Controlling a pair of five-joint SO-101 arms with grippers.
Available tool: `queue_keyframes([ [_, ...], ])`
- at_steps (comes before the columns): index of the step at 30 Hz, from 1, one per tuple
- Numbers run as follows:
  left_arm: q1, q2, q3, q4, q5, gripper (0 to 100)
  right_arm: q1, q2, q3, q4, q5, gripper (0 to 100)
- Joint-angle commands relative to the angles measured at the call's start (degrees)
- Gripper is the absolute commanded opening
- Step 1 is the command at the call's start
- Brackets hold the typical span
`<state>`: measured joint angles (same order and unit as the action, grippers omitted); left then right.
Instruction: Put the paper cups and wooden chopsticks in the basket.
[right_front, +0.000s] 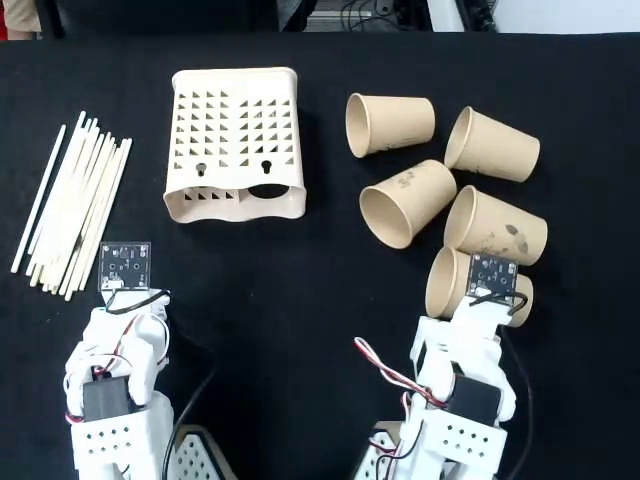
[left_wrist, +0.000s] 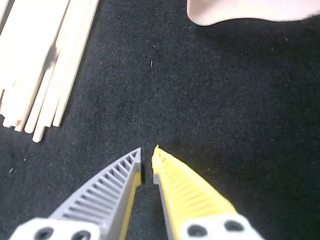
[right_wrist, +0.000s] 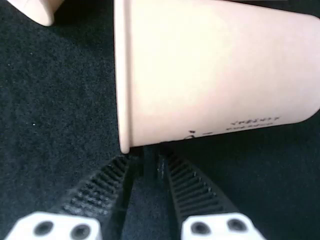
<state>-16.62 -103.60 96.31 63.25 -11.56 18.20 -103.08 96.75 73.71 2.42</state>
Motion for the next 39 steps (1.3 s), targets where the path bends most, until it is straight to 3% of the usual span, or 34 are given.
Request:
queue_keyframes([
  [1, 0.04, -0.70, 1.01, 0.18, 0.09, 5, 0.44, -3.56, -0.13, 0.26, -0.44, 6.7],
  [18, -0.13, -0.70, 1.01, 0.62, -0.09, 5, 0.26, -3.56, -0.13, 0.26, -0.53, 6.7],
  [22, 2.24, -0.70, -1.27, -1.23, -0.62, 6, 0.35, -3.56, -0.13, 0.26, -0.09, 6.7],
  [26, 5.58, -0.70, -8.40, -4.40, -6.77, 6, 0.79, -3.47, -0.13, 0.26, -0.09, 6.7],
  [28, 7.60, -0.70, -11.65, -5.71, -5.19, 6, 0.97, -3.47, -0.13, 0.26, 0.26, 6.7],
  [33, 9.01, -0.70, -12.35, -16.79, 1.41, 6, 3.96, -3.56, -0.22, 0.18, 8.97, 6.7],
  [39, 9.10, -0.62, 0.13, -32.79, 5.98, 17, 3.87, -3.56, -0.22, 0.18, 16.62, 6.7],
])
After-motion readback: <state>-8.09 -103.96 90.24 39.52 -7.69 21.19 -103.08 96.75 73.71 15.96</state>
